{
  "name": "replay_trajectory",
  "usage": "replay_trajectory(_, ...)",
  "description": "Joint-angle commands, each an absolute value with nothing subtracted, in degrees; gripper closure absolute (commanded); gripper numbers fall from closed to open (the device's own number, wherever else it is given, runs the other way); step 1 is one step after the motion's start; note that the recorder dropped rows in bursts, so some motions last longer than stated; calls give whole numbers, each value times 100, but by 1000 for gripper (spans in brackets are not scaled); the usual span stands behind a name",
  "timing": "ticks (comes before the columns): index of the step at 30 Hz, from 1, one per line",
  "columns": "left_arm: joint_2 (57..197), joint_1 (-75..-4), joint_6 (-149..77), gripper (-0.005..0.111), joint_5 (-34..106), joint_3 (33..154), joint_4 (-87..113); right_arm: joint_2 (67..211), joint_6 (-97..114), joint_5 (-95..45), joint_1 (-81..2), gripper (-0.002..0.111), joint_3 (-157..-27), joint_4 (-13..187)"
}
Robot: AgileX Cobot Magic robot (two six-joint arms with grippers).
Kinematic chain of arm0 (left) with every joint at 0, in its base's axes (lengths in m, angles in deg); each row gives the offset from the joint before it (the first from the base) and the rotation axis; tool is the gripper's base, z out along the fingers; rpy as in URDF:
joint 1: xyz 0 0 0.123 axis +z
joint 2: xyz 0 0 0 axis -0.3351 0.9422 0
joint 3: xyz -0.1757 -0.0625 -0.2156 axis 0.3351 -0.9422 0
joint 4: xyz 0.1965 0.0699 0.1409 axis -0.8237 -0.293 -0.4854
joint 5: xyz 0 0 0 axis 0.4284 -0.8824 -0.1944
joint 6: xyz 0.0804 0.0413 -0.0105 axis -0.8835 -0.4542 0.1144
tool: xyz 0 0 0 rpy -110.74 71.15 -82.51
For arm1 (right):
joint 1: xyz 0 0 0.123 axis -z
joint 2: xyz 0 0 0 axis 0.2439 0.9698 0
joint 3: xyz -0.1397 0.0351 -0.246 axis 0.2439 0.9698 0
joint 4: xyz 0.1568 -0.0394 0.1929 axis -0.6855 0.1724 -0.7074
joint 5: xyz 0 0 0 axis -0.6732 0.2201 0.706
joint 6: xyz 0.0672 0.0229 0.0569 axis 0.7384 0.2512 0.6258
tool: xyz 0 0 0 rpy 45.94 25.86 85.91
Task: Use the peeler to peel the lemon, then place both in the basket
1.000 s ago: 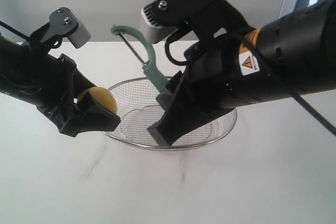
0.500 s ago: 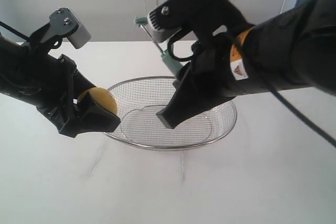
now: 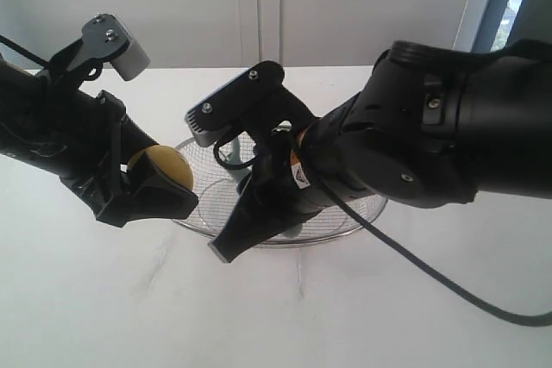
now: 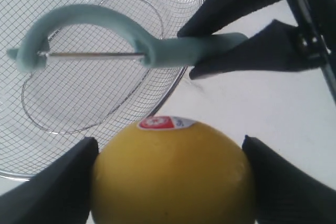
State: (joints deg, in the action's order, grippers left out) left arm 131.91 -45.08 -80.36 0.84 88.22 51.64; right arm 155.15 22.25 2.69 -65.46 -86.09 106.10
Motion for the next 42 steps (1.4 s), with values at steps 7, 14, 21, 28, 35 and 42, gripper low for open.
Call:
replay_trajectory(7,13170,-4494,-7994,107,-20,8828,5321,15482,2057,164,-6895,108,-8596,10525)
replay_trajectory(14,13170,-4494,-7994,107,-20,8828,5321,15207,2156,239,-6895,108,-8596,10681)
replay_trajectory(21,13170,-4494,-7994,107,-8,8828,5321,14826,2200,670,-6895,108,-8596,10695)
replay_trajectory(28,13170,-4494,-7994,107,27,8828,5321,14982,2210,648,-6895,108,-8596,10682)
replay_trajectory(35,13170,-4494,-7994,107,27,8828,5321,15194,2210,463,-6895,108,-8596,10478)
replay_trajectory(42,13170,-4494,-7994,107,27,8828,5321,15054,2210,495,-6898,108,-8596,10478)
